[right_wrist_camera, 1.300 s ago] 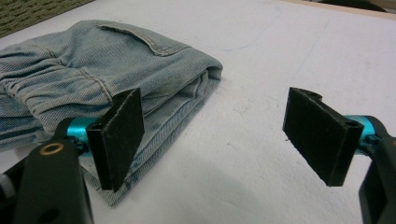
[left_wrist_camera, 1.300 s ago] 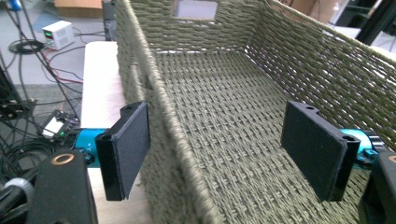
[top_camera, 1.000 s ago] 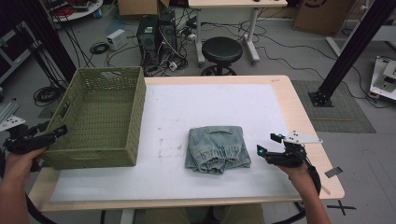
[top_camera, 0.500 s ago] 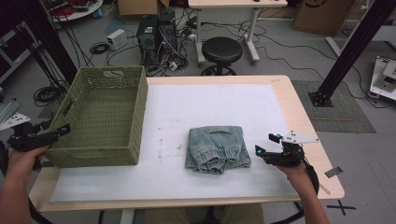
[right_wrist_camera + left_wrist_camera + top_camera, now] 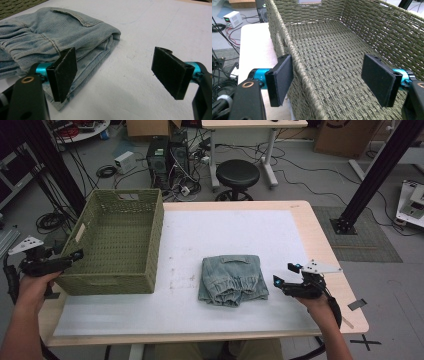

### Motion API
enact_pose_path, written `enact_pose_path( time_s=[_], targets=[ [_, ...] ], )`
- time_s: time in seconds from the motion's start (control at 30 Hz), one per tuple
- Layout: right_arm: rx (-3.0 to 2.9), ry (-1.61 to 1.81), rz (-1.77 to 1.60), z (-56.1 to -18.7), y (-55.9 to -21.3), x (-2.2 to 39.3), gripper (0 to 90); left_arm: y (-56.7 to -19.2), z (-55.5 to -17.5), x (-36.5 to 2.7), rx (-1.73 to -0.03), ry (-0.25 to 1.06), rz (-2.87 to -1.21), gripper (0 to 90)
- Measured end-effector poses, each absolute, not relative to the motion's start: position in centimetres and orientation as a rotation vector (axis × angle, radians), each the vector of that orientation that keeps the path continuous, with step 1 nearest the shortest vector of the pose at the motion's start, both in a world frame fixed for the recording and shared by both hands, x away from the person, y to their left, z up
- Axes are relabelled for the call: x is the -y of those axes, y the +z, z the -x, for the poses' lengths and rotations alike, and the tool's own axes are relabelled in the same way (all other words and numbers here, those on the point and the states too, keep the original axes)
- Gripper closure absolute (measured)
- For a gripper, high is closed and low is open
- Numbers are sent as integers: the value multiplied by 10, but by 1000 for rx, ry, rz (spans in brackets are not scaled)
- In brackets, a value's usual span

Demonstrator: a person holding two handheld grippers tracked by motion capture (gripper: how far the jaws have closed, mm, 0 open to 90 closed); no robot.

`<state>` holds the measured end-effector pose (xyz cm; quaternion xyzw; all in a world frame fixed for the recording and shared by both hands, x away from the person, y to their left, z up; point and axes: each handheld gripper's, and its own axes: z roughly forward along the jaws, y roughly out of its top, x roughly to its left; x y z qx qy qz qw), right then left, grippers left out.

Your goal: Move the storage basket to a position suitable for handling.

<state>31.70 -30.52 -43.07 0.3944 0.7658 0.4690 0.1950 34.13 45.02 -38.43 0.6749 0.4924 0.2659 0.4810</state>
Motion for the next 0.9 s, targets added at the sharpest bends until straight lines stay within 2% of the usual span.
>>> enact_pose_path(
  time_s=[0.4, 0.9],
  targets=[
    [-2144, 1317, -1099, -317, -430, 306, 210, -385, -343, -446, -1211, 656, -1626, 259],
    [-2160, 1321, -1080, -317, -429, 306, 211, -353, -306, -443, -1245, 787, -1420, 250]
  ],
)
